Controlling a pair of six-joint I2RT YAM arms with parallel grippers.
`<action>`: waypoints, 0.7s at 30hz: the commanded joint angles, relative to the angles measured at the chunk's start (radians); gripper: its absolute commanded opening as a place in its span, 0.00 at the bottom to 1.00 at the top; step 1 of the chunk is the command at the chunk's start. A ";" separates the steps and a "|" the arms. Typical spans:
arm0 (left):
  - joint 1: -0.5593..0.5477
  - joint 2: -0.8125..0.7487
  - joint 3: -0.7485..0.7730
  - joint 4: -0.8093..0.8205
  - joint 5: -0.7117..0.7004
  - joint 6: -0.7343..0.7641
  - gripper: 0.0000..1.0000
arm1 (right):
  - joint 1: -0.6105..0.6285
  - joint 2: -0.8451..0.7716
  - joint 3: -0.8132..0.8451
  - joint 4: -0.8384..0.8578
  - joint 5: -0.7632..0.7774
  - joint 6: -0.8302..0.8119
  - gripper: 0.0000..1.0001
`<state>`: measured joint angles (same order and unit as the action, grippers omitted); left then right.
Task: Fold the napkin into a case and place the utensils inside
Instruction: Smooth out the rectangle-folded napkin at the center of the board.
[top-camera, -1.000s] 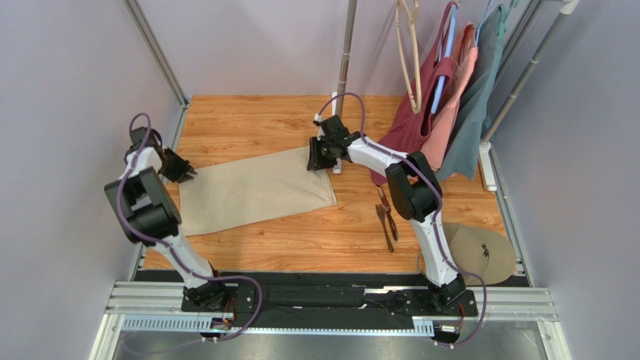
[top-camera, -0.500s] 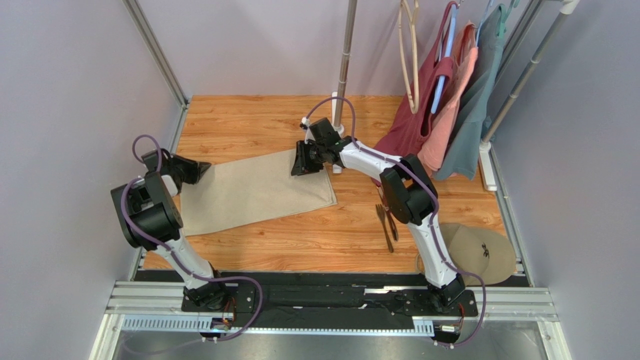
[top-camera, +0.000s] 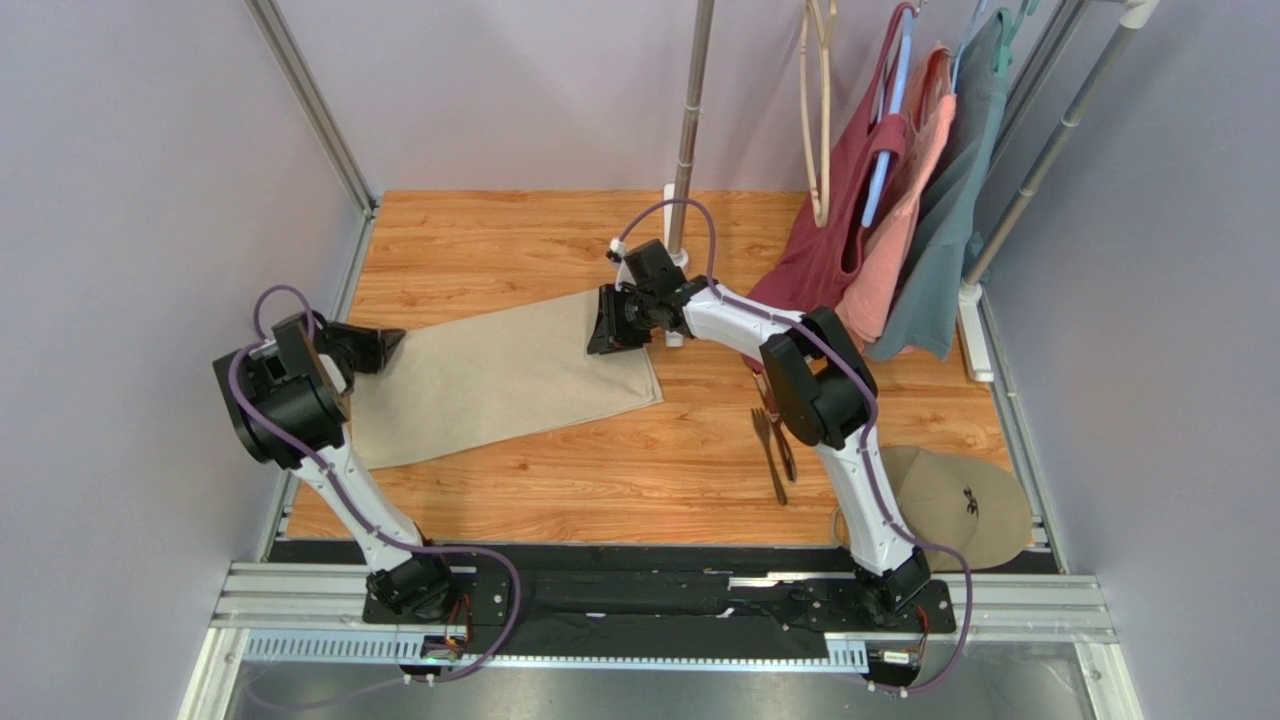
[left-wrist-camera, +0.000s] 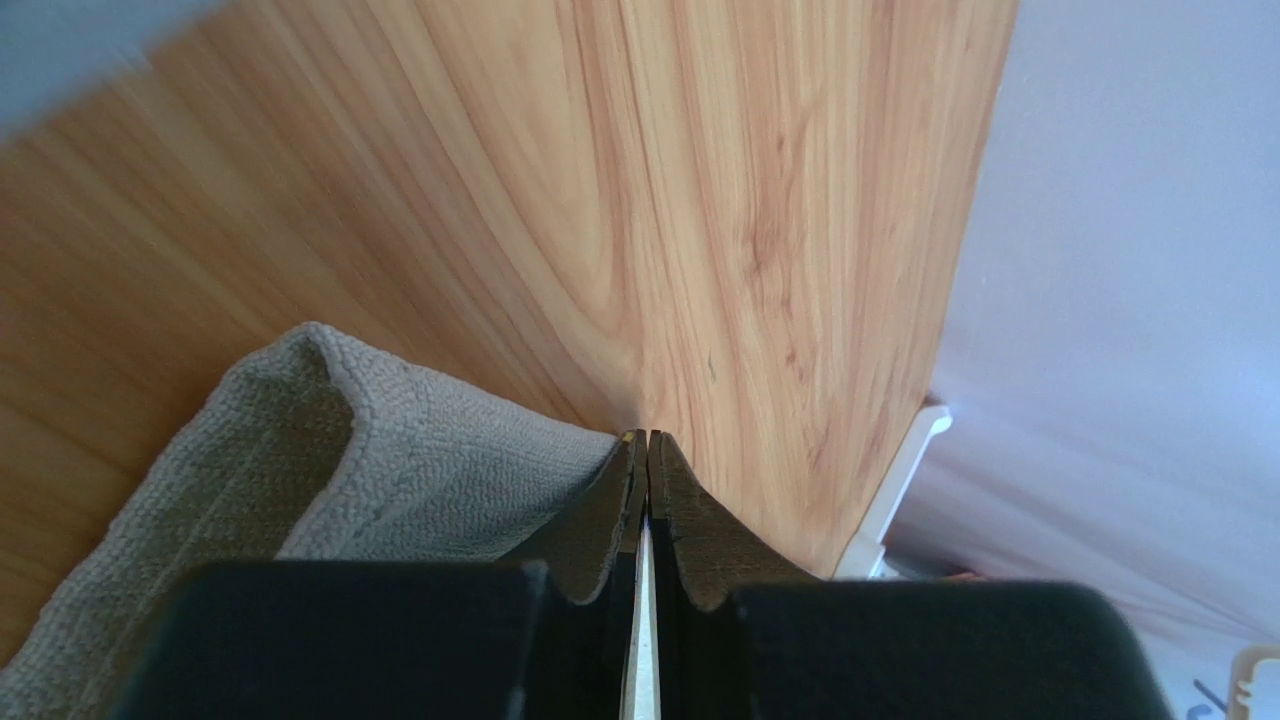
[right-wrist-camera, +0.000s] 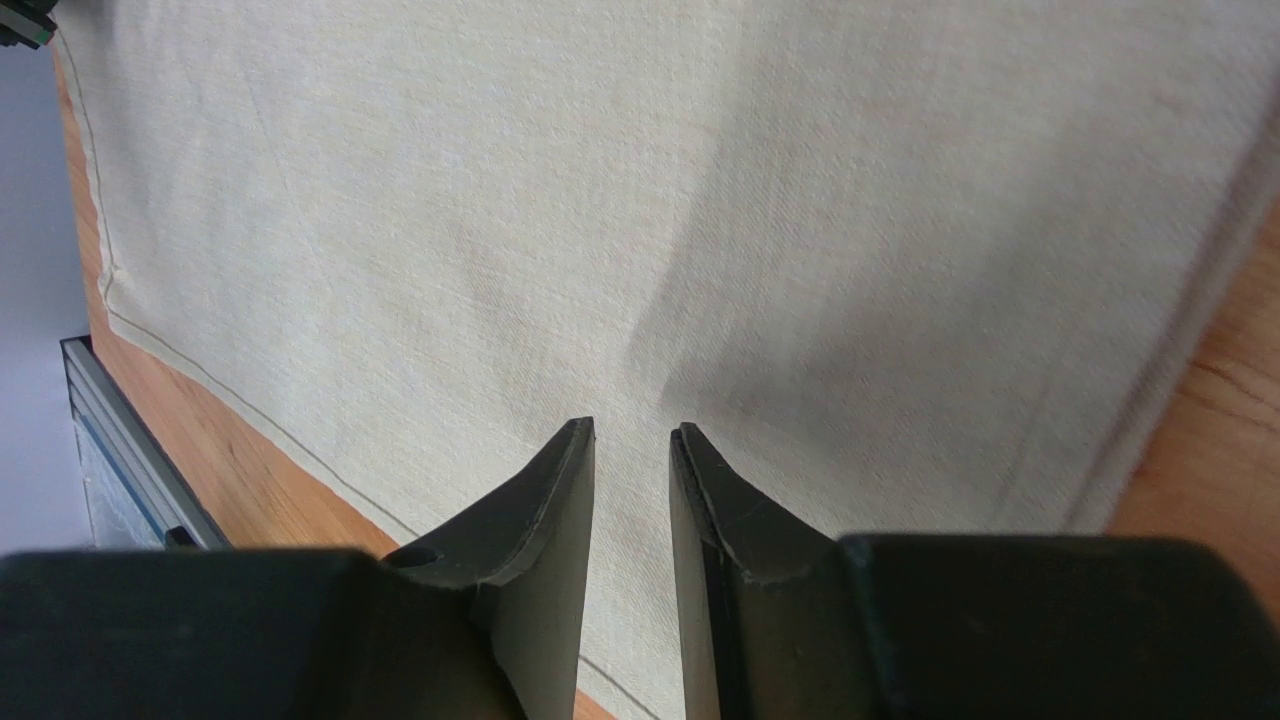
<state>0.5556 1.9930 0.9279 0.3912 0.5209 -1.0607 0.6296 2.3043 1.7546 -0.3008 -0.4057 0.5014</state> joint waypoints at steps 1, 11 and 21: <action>0.047 0.062 0.025 0.093 0.027 -0.031 0.11 | -0.007 0.000 -0.003 0.034 -0.004 0.008 0.29; -0.031 -0.109 0.195 -0.248 0.070 0.225 0.31 | -0.005 0.015 0.074 0.046 -0.028 0.014 0.30; -0.217 -0.142 -0.004 0.009 0.093 0.027 0.14 | -0.014 0.142 0.322 0.071 -0.030 0.086 0.48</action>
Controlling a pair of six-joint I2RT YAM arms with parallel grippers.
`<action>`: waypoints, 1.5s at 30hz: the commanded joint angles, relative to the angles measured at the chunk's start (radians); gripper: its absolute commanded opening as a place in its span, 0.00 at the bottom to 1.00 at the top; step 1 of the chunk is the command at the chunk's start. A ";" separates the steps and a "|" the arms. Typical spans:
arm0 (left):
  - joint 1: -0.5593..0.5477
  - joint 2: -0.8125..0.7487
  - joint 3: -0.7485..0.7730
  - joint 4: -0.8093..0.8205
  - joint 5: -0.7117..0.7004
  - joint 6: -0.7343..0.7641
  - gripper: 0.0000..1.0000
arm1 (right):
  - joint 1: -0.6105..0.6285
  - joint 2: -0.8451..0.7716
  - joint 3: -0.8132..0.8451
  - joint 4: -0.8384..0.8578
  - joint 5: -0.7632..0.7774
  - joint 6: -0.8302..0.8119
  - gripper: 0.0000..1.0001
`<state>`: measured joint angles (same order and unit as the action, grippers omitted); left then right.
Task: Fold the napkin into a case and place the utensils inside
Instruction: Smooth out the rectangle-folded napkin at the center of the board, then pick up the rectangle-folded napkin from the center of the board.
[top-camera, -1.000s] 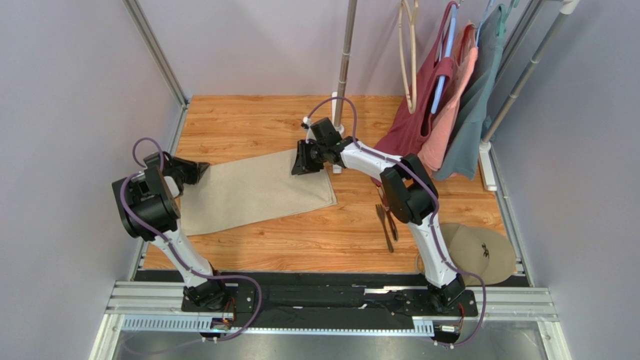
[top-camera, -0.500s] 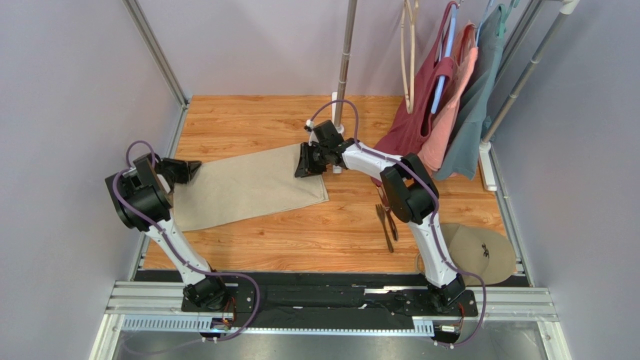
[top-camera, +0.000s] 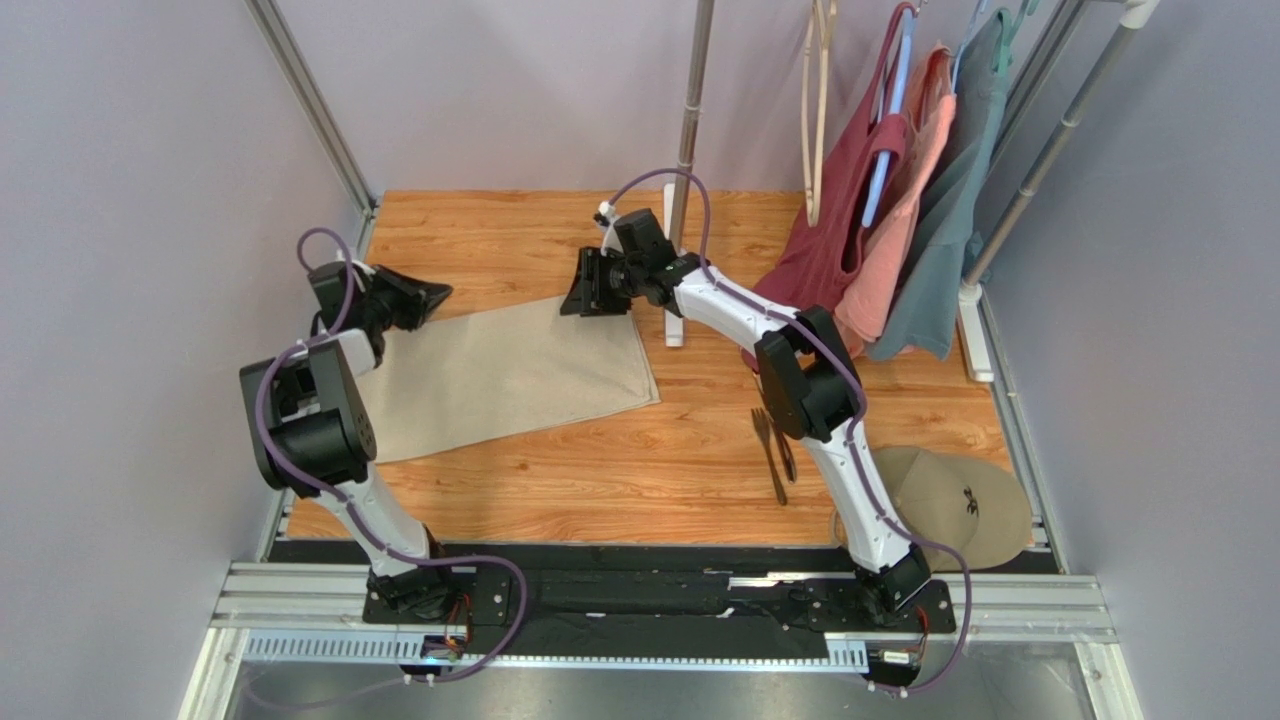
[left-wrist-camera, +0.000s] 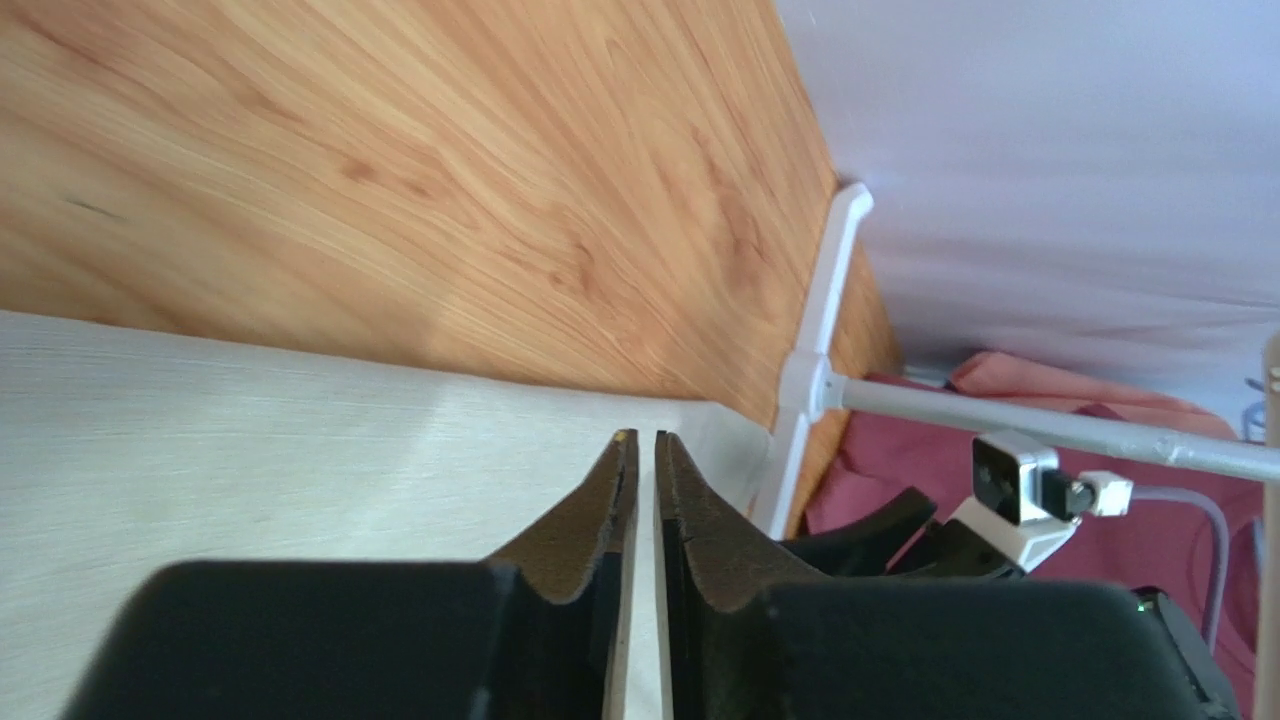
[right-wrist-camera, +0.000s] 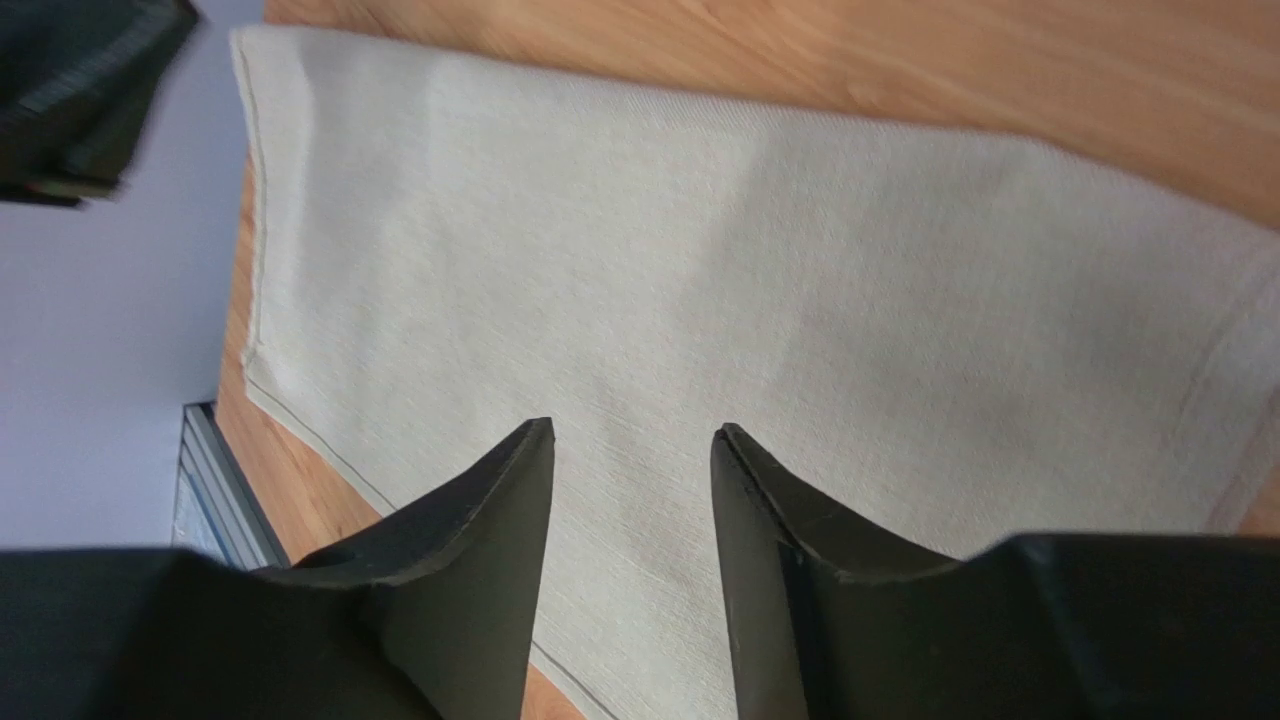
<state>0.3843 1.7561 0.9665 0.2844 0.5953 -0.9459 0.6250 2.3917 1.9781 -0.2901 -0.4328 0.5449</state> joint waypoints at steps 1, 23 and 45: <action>-0.054 0.139 -0.052 0.146 0.015 -0.112 0.13 | -0.013 0.076 0.155 0.066 -0.007 0.053 0.49; -0.263 0.059 0.196 -0.393 -0.198 0.202 0.29 | -0.061 0.014 0.253 -0.230 0.112 -0.198 0.76; -0.308 -0.333 0.032 -0.699 -0.069 0.372 0.42 | 0.002 0.037 0.139 -0.474 0.520 -0.368 0.61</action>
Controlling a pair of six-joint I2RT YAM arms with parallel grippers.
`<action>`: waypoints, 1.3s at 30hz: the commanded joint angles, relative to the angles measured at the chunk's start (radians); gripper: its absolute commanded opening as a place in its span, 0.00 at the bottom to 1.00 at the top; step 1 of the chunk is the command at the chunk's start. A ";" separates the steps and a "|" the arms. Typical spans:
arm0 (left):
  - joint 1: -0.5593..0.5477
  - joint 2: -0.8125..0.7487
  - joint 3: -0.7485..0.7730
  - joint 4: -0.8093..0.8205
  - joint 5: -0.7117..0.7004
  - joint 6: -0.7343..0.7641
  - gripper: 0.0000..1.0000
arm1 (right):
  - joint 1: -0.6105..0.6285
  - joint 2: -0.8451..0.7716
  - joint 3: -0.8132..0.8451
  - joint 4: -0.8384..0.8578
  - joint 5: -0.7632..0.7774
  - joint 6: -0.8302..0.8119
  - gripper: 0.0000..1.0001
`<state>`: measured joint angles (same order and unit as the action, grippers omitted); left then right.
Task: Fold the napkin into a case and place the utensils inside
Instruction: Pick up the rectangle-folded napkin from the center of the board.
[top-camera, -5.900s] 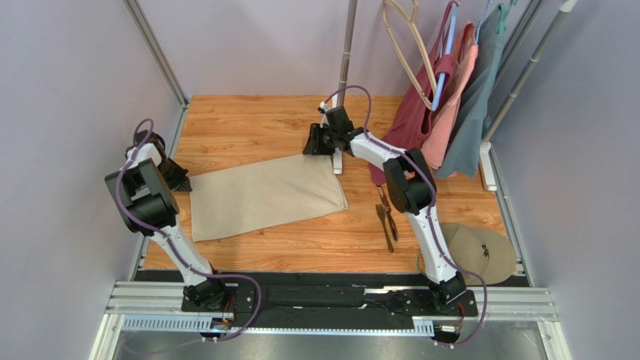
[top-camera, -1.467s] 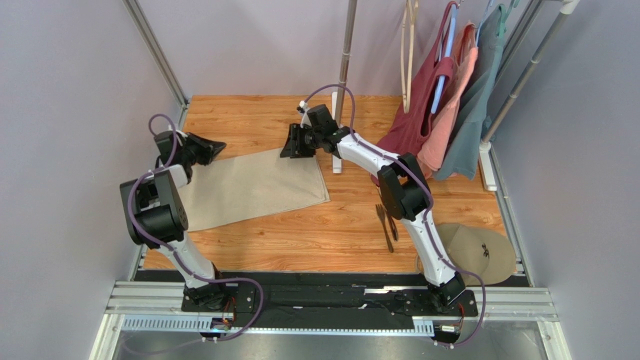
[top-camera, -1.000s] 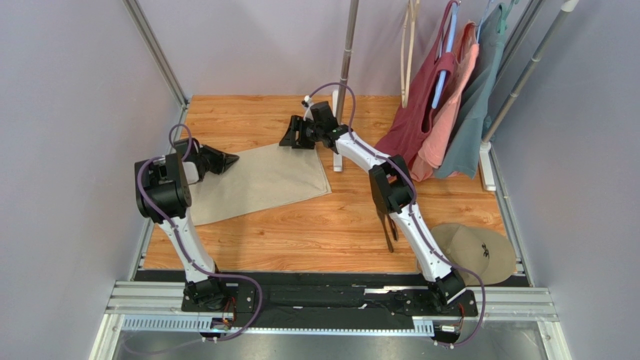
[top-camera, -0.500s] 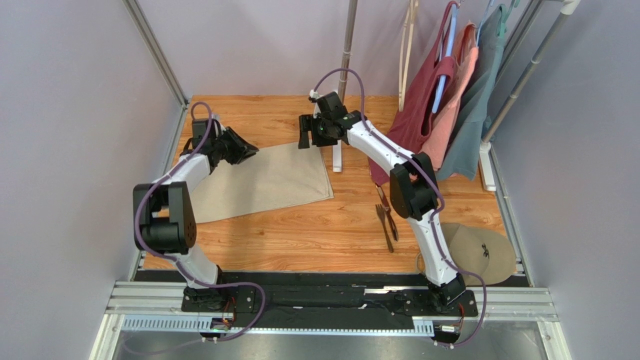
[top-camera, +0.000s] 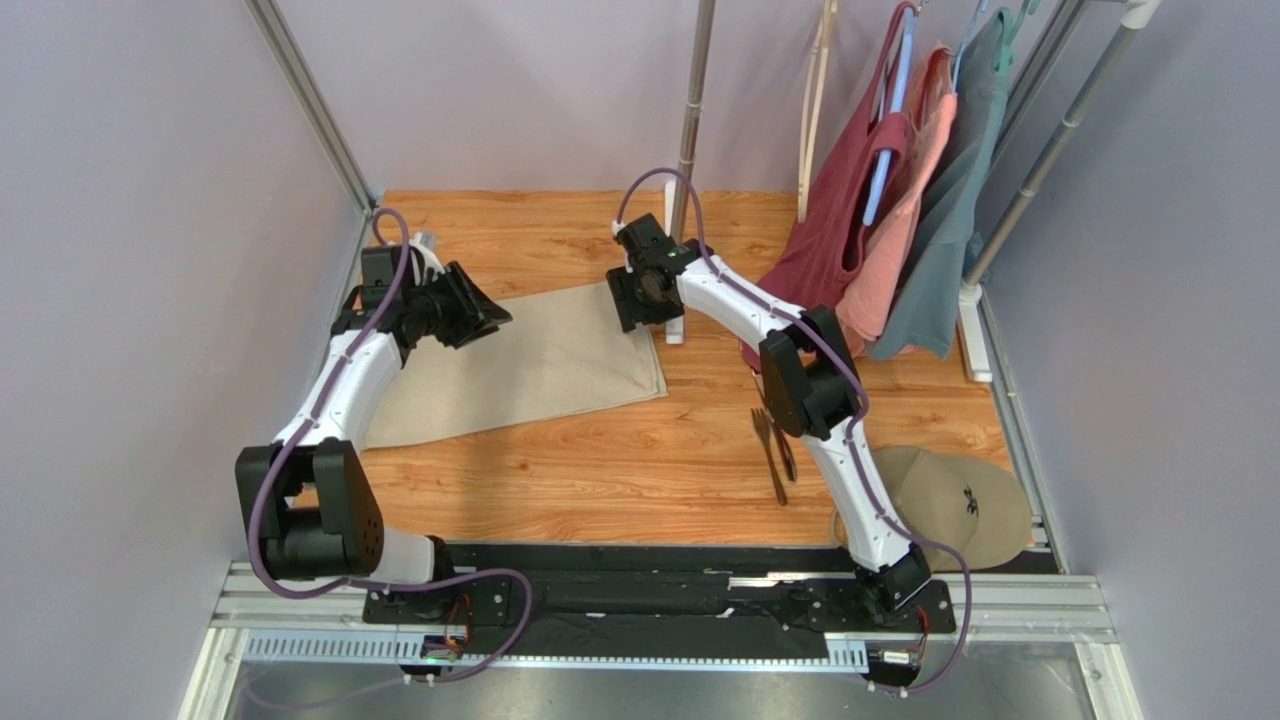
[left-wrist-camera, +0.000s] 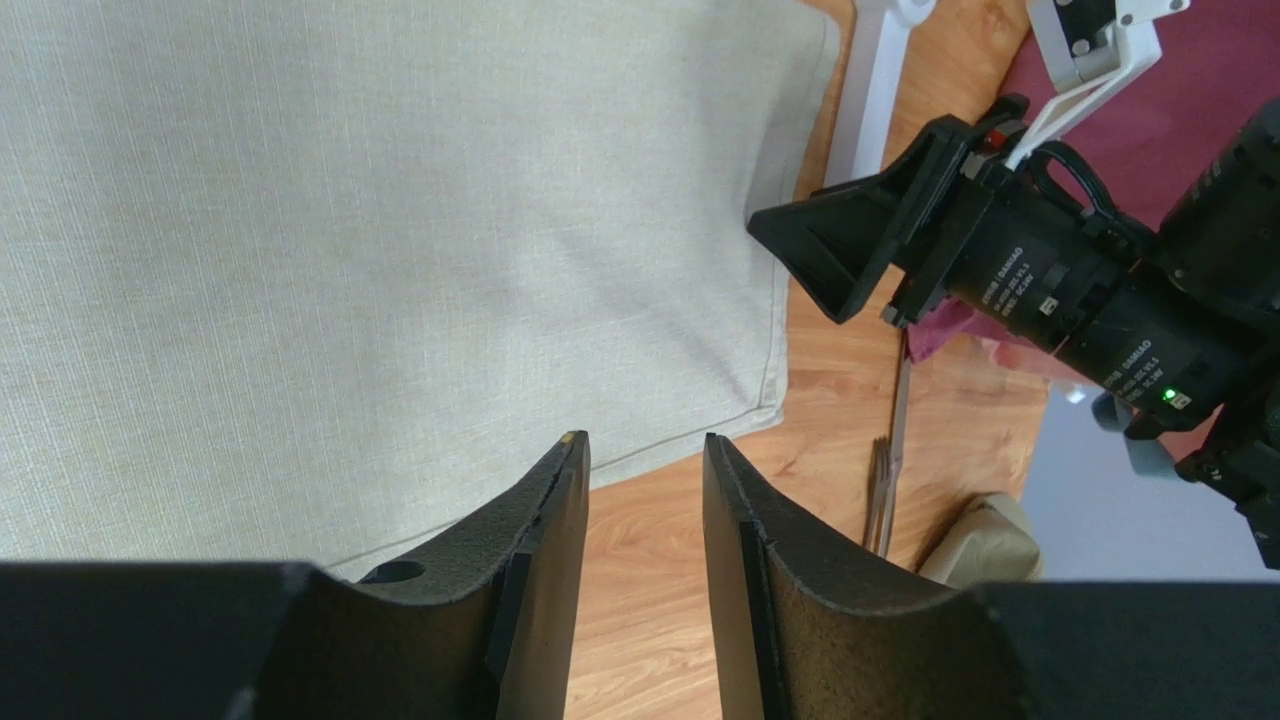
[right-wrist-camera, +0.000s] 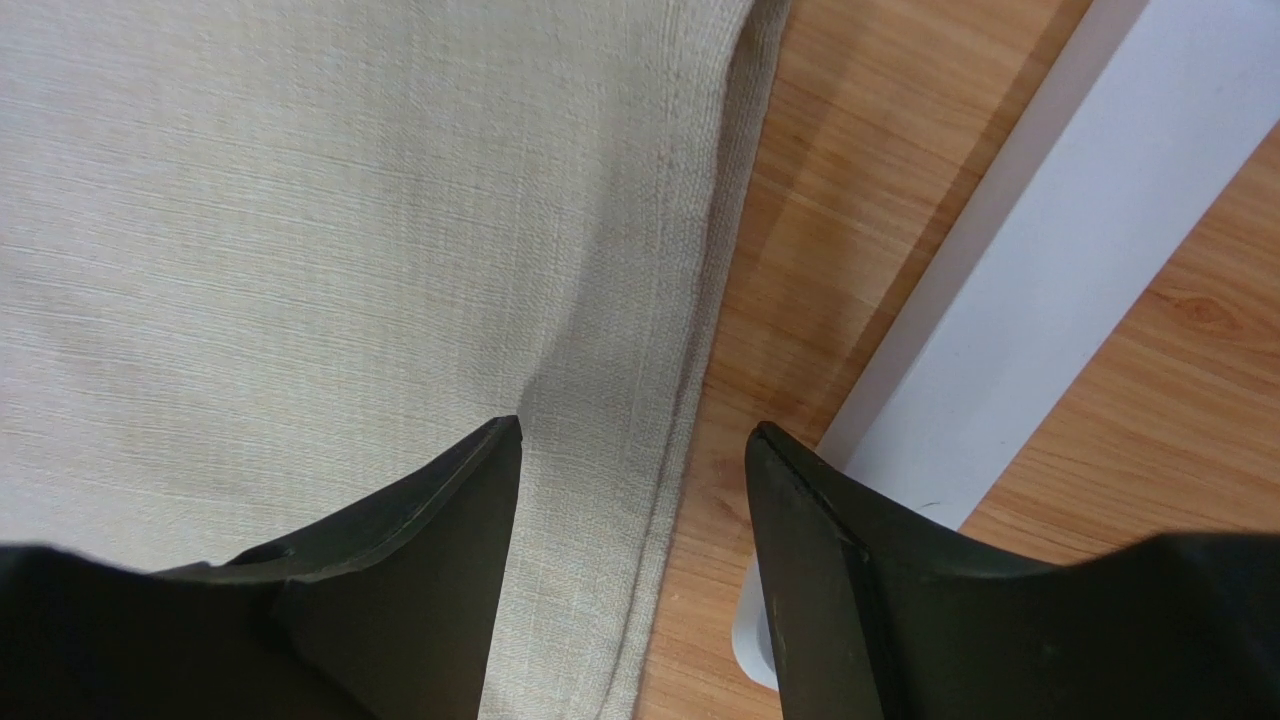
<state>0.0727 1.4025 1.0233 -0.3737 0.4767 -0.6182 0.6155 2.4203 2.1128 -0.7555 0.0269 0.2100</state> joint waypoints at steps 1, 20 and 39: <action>0.003 0.029 -0.028 -0.021 0.062 0.032 0.41 | 0.012 0.016 0.003 -0.008 0.051 -0.035 0.61; -0.002 0.078 -0.005 -0.019 0.025 -0.024 0.40 | 0.090 0.086 -0.025 -0.041 0.172 0.005 0.23; -0.209 0.599 0.350 -0.103 -0.225 -0.311 0.24 | -0.013 -0.312 -0.177 0.122 -0.079 -0.047 0.00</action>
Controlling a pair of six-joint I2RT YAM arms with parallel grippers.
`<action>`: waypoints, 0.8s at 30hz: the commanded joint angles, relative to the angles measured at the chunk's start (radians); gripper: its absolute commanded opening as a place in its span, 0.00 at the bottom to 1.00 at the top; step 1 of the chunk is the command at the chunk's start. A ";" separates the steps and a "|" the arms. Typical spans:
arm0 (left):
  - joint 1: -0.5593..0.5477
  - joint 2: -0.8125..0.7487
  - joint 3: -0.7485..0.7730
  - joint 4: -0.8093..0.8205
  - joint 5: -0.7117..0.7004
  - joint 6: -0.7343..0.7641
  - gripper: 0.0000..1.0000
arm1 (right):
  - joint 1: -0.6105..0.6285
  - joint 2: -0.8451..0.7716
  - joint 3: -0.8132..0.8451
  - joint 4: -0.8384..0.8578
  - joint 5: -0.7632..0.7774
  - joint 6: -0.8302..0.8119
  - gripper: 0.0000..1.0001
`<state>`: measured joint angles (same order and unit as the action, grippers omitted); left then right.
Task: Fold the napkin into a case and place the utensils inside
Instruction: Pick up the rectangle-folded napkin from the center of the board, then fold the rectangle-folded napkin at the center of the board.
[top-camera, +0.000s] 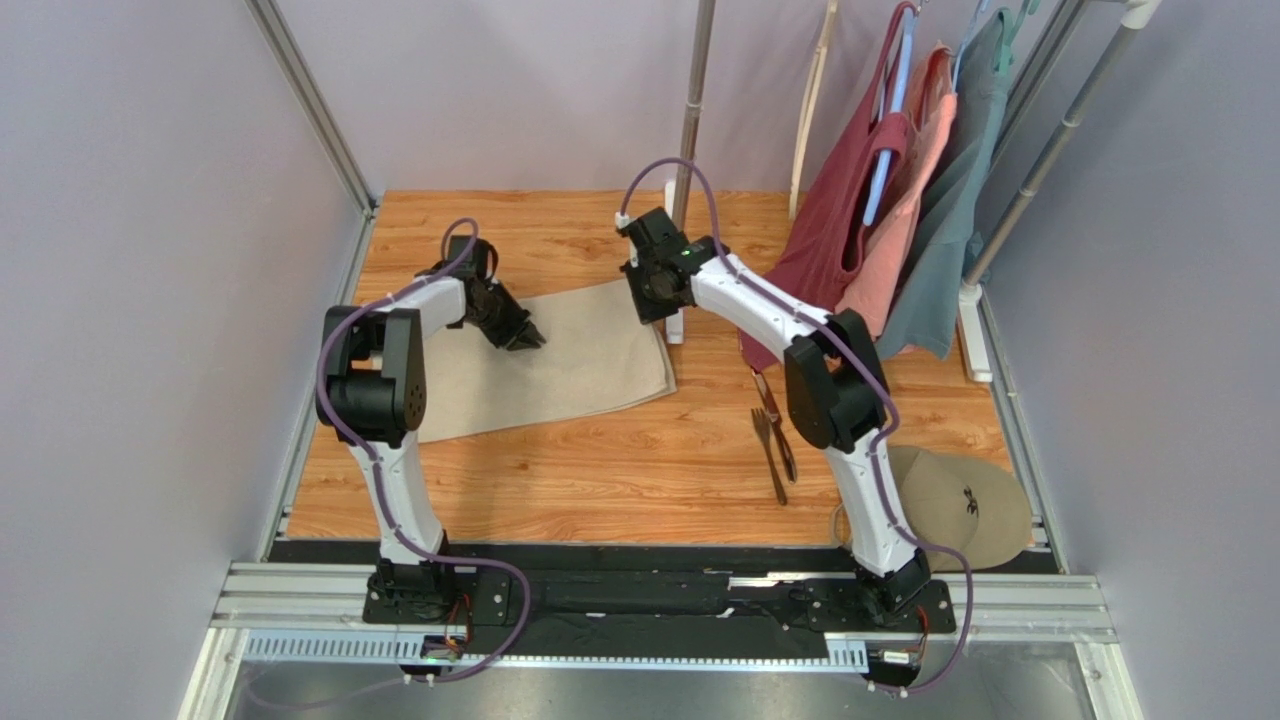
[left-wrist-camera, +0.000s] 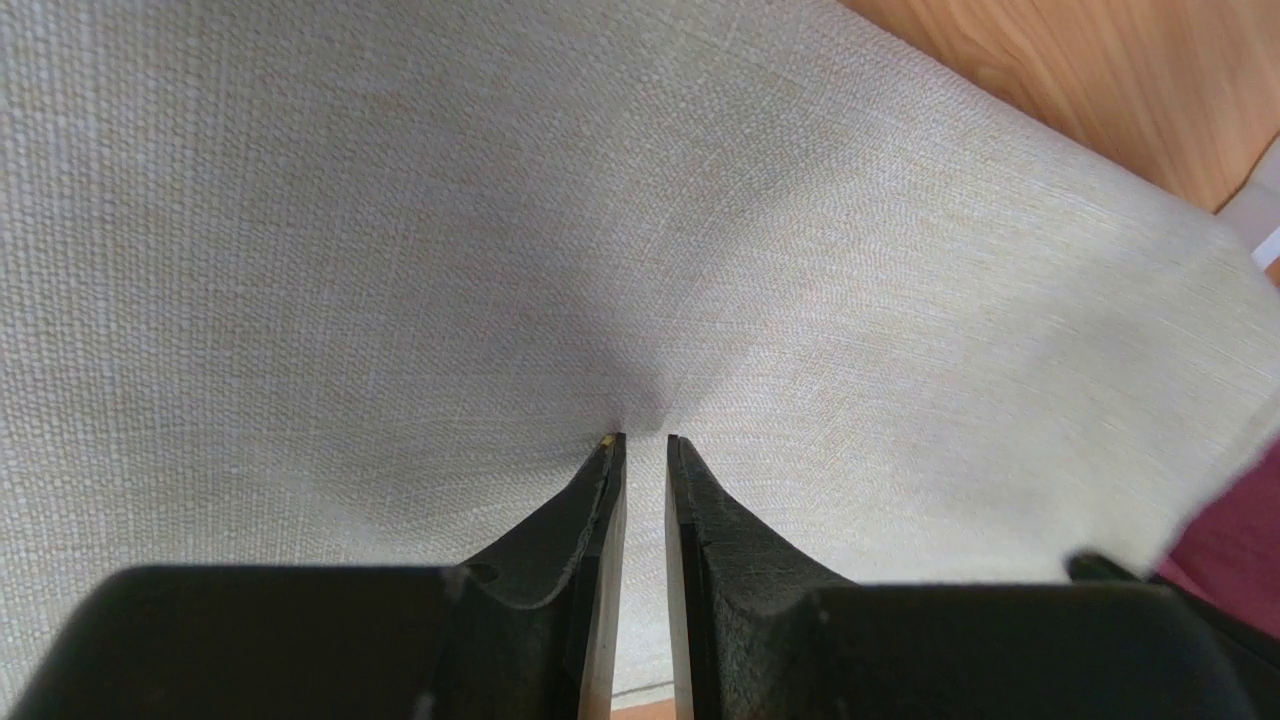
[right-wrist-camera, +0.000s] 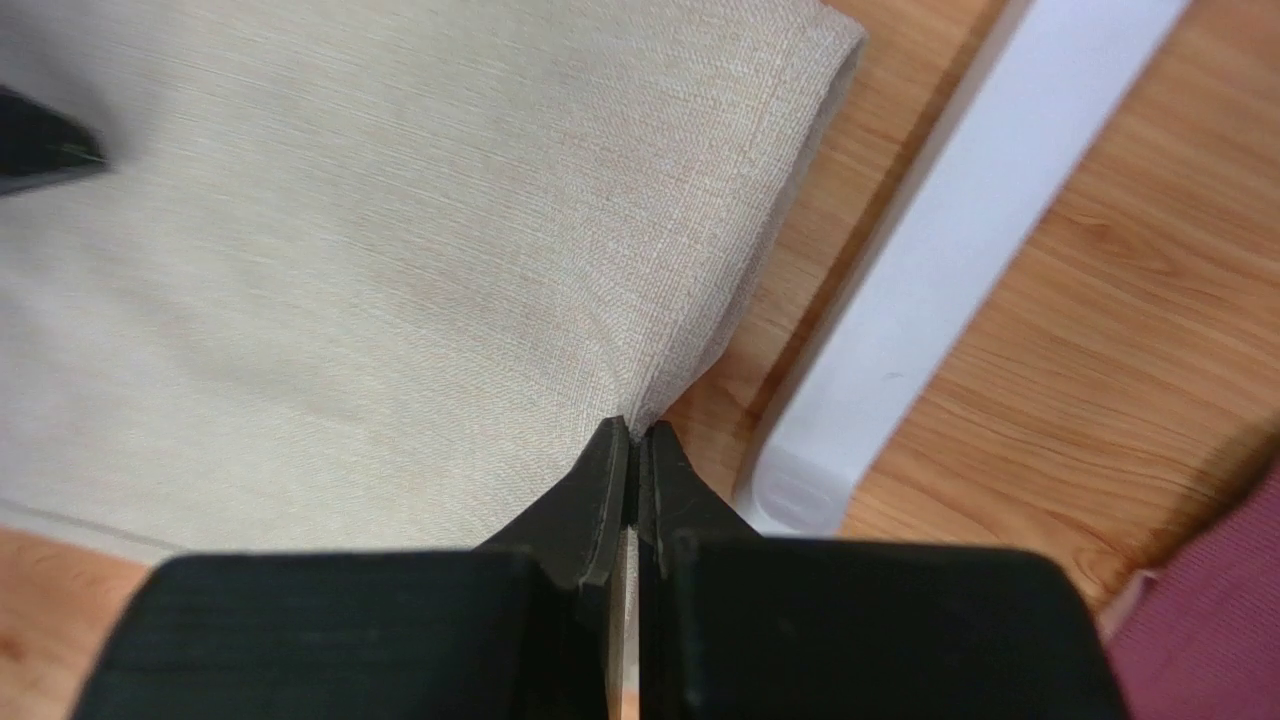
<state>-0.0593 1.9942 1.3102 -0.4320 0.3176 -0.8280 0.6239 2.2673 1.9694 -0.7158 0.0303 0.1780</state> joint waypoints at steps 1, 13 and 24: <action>-0.089 0.021 0.067 -0.045 -0.055 -0.115 0.24 | -0.026 -0.172 -0.044 0.094 -0.093 -0.012 0.00; -0.244 0.120 0.131 0.121 0.052 -0.261 0.23 | -0.053 -0.215 -0.052 0.119 -0.182 0.040 0.00; -0.156 -0.161 -0.034 0.016 -0.054 -0.047 0.25 | -0.058 -0.267 -0.107 0.098 -0.188 0.072 0.00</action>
<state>-0.2821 2.0045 1.3457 -0.3664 0.3050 -0.9844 0.5724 2.0872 1.8847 -0.6338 -0.1551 0.2291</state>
